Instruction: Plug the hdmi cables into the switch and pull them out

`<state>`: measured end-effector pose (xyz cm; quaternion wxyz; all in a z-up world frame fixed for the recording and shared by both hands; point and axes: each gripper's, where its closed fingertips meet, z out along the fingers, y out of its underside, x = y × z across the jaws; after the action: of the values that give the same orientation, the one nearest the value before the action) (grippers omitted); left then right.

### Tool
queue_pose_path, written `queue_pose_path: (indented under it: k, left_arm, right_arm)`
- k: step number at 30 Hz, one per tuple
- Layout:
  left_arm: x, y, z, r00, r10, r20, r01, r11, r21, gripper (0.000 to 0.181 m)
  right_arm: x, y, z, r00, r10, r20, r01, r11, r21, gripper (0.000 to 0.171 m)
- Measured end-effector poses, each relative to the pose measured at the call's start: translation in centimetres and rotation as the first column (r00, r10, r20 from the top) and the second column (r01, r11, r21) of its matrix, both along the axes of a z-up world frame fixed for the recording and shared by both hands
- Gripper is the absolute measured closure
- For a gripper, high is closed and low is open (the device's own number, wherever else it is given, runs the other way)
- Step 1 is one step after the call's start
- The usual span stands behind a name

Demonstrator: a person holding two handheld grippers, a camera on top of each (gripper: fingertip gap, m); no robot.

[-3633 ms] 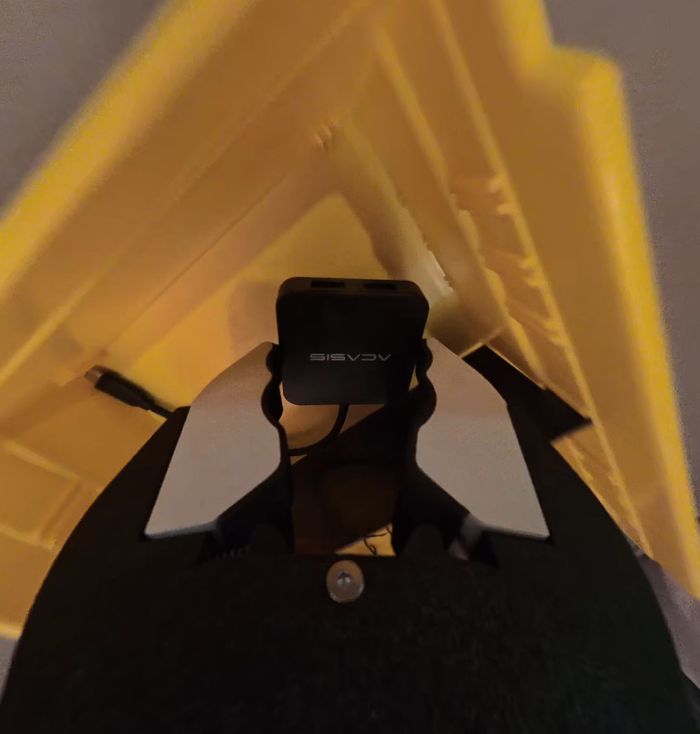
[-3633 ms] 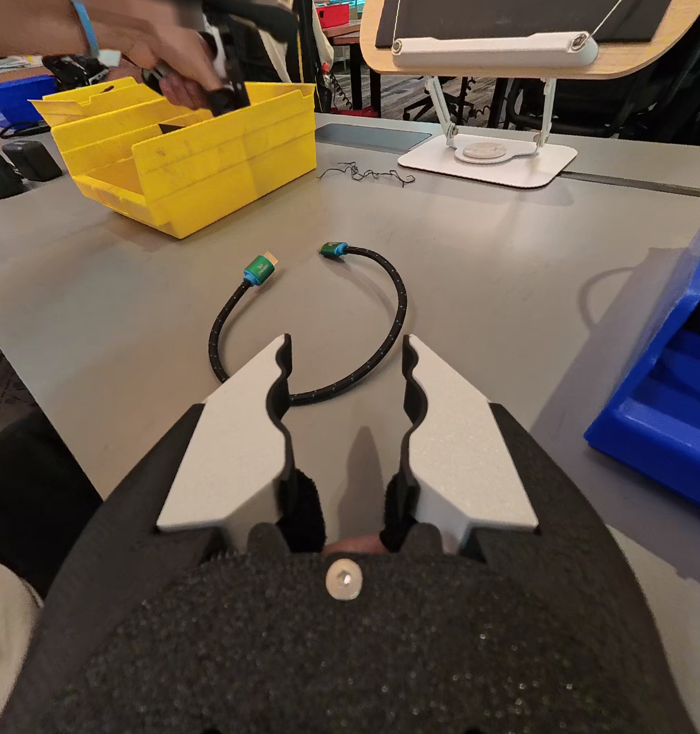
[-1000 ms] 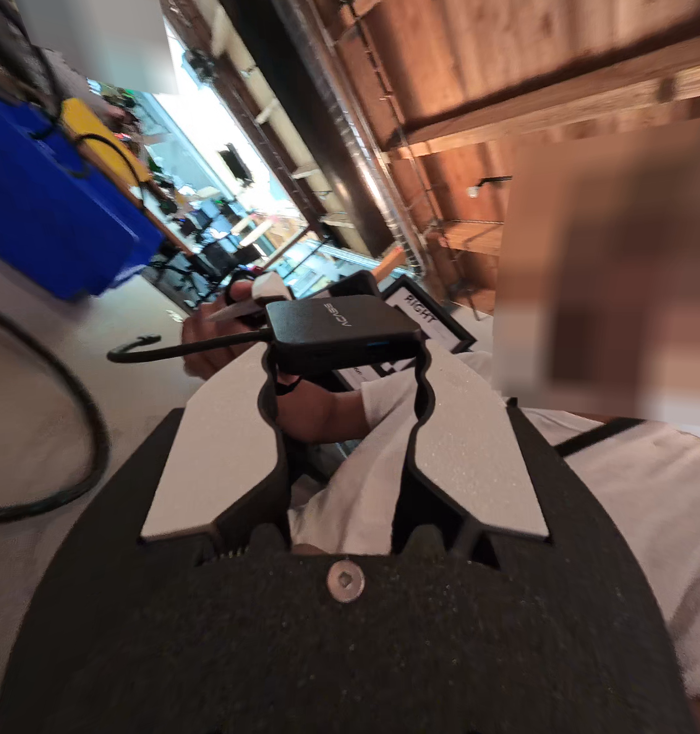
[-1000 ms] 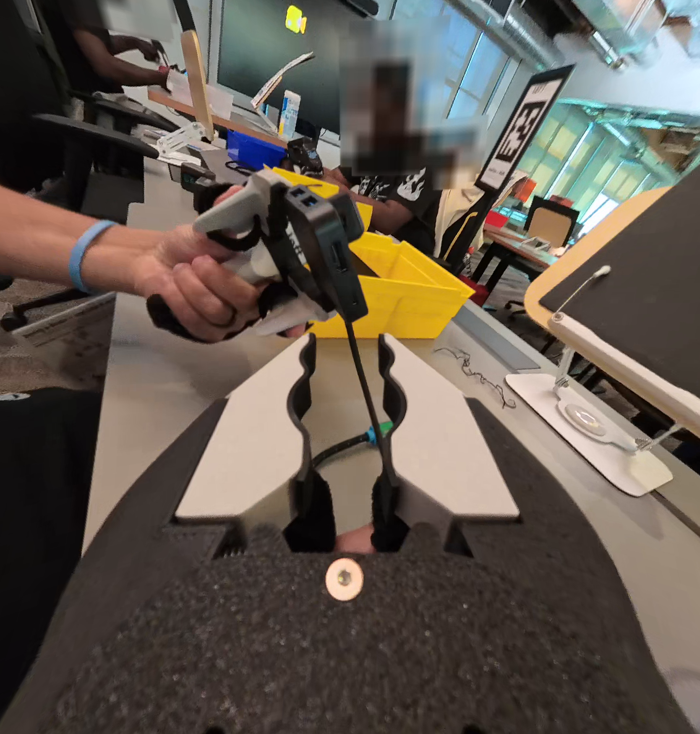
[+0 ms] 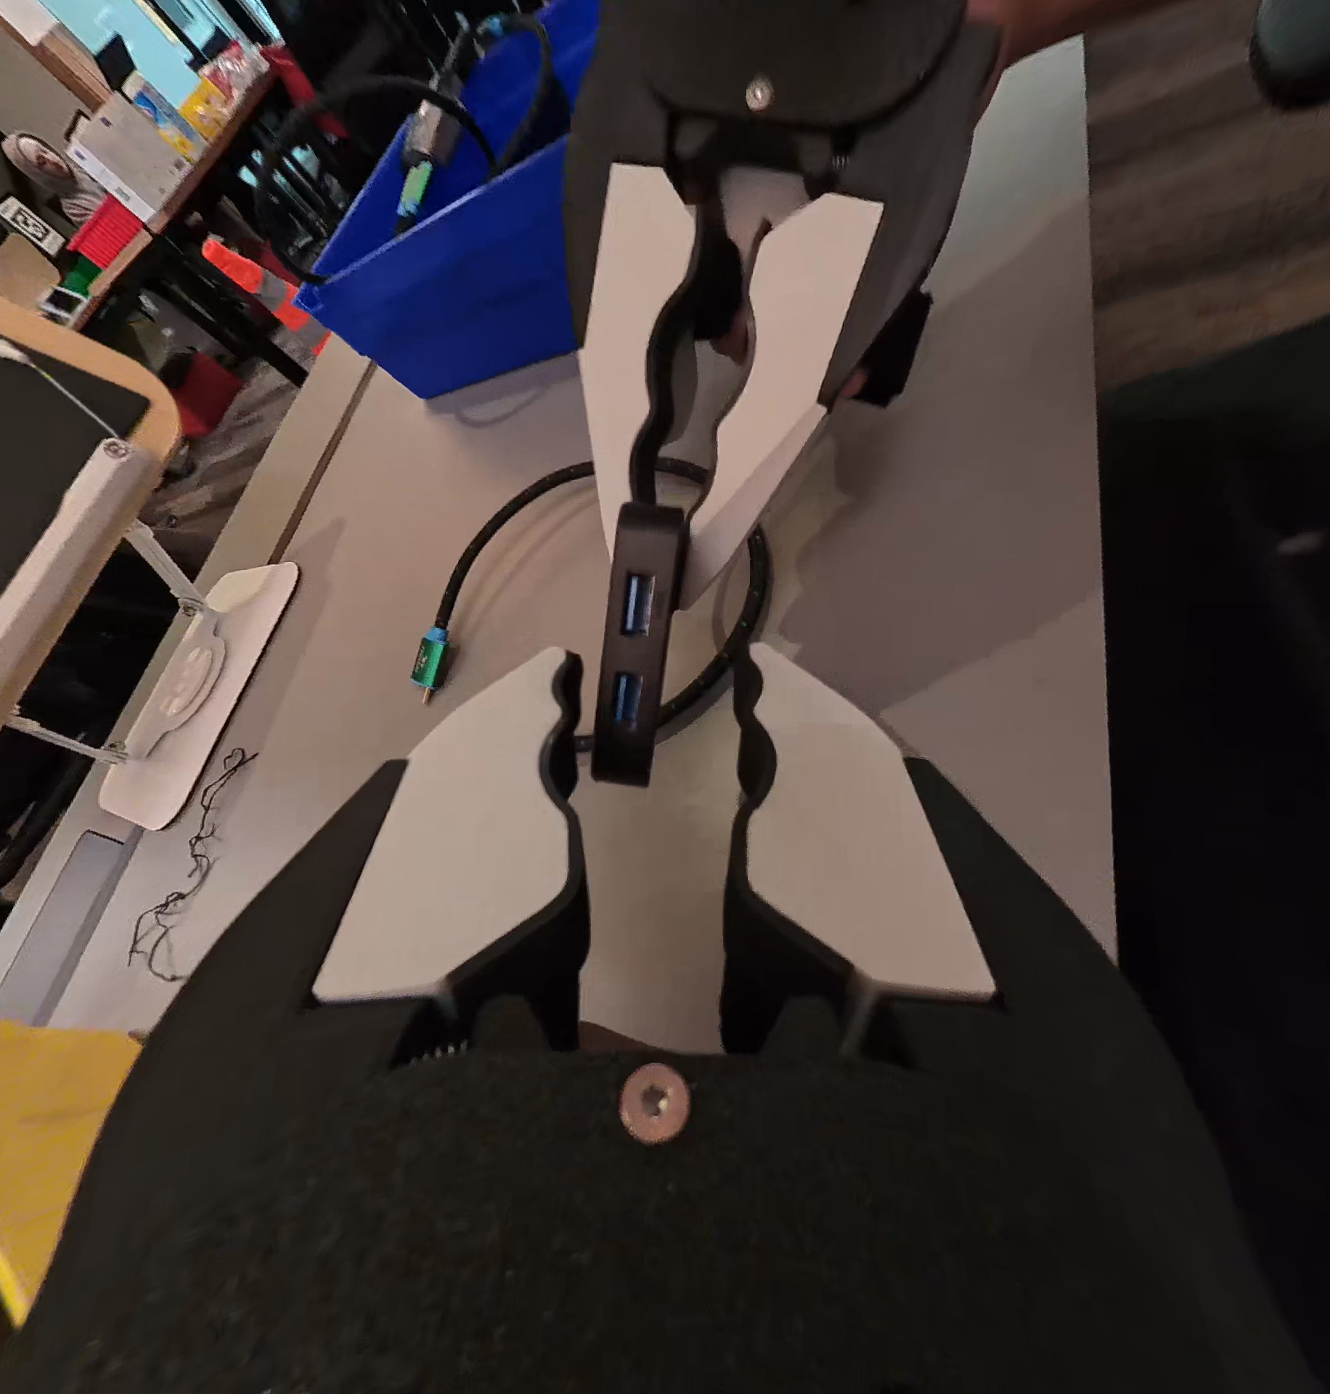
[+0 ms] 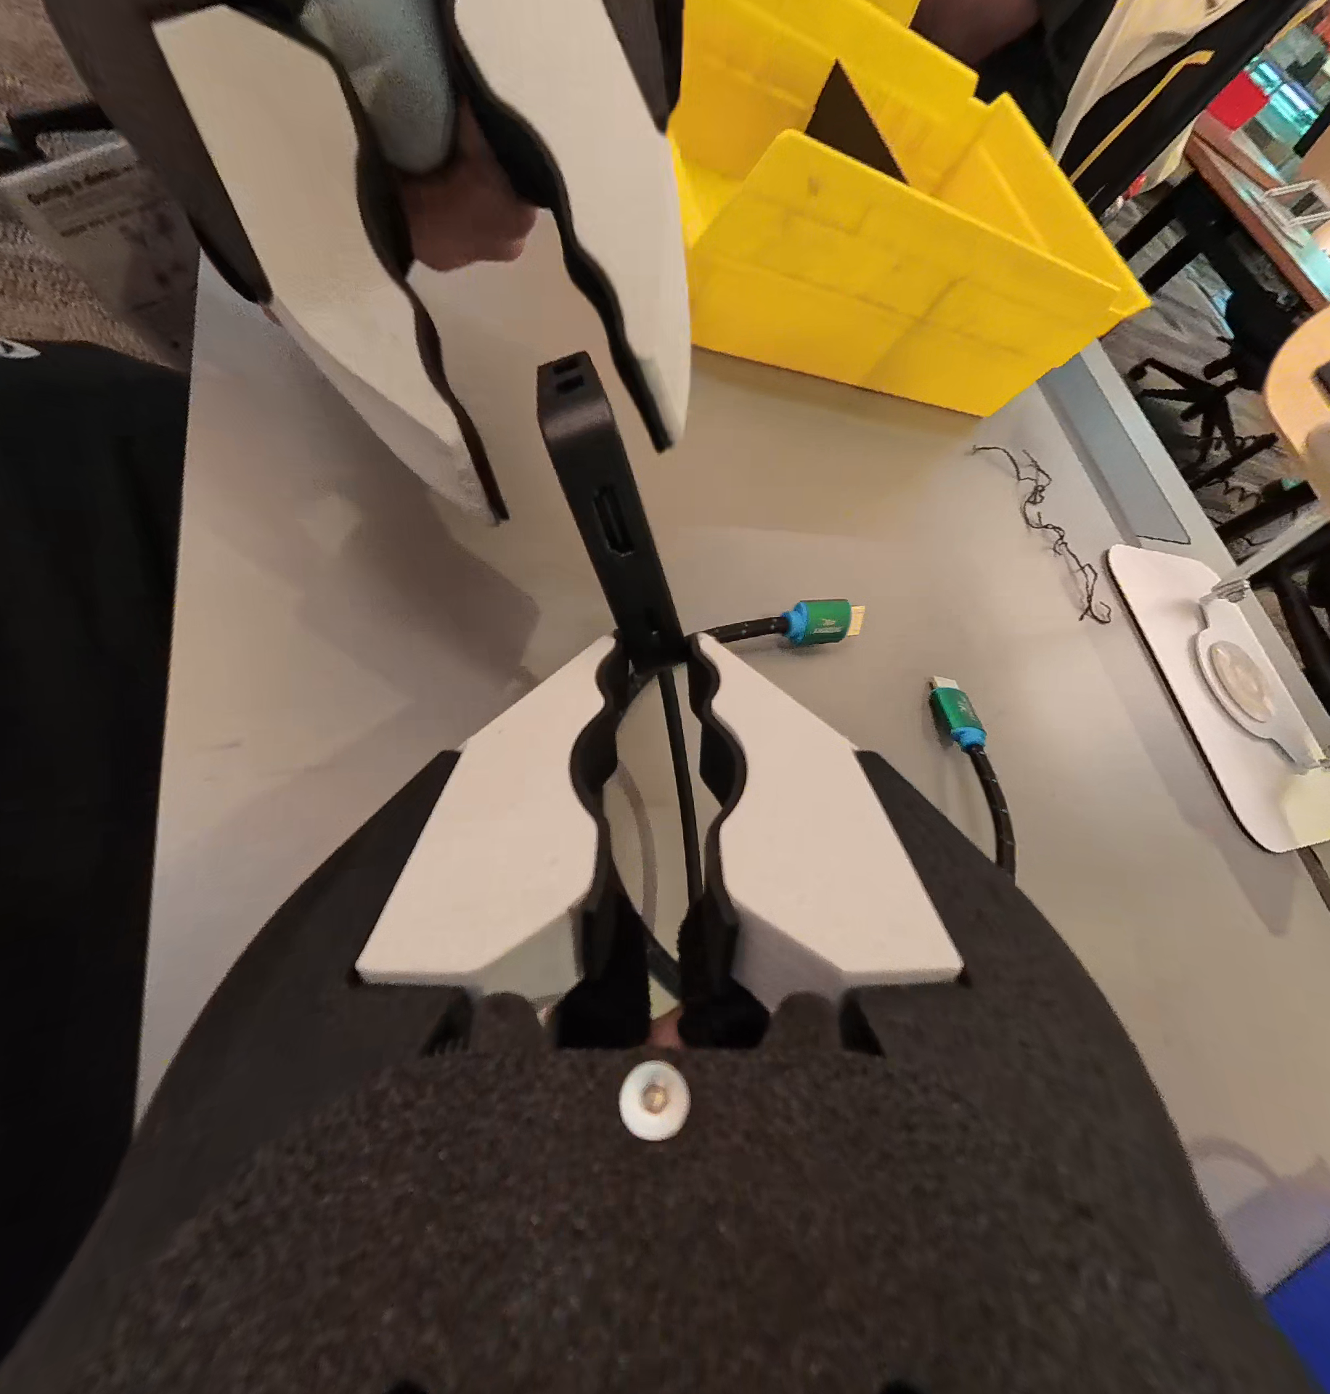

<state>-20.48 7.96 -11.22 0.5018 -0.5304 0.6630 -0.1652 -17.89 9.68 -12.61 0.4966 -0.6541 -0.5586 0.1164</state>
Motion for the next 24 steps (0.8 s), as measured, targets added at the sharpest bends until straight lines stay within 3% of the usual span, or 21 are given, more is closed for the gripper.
queue_pose_path:
  k: [1, 5, 19, 24]
  left_arm:
    - [0.2, 0.0, -0.1, 1.0, 0.007, -0.007, -0.007, 1.0, 0.013, 0.146]
    - [0.8, -0.6, -0.3, 0.999, -0.009, -0.044, 0.014, 0.993, 0.119, 0.159]
    - [1.3, -1.1, -0.4, 0.999, -0.006, -0.038, 0.011, 0.991, 0.132, 0.167]
    - [0.5, -0.2, 1.2, 0.998, 0.013, 0.067, -0.023, 0.988, 0.15, 0.167]
  right_arm:
    - [-0.1, -0.1, -0.1, 1.0, 0.004, 0.011, -0.004, 1.0, -0.004, 0.157]
    - [-0.6, -1.0, -0.9, 0.997, 0.036, 0.067, -0.034, 0.999, -0.029, 0.157]
    - [-0.7, -1.3, -1.2, 0.993, 0.04, 0.109, -0.037, 0.999, -0.032, 0.157]
    - [-1.1, -1.0, 1.2, 0.998, 0.016, -0.063, -0.019, 0.999, -0.045, 0.154]
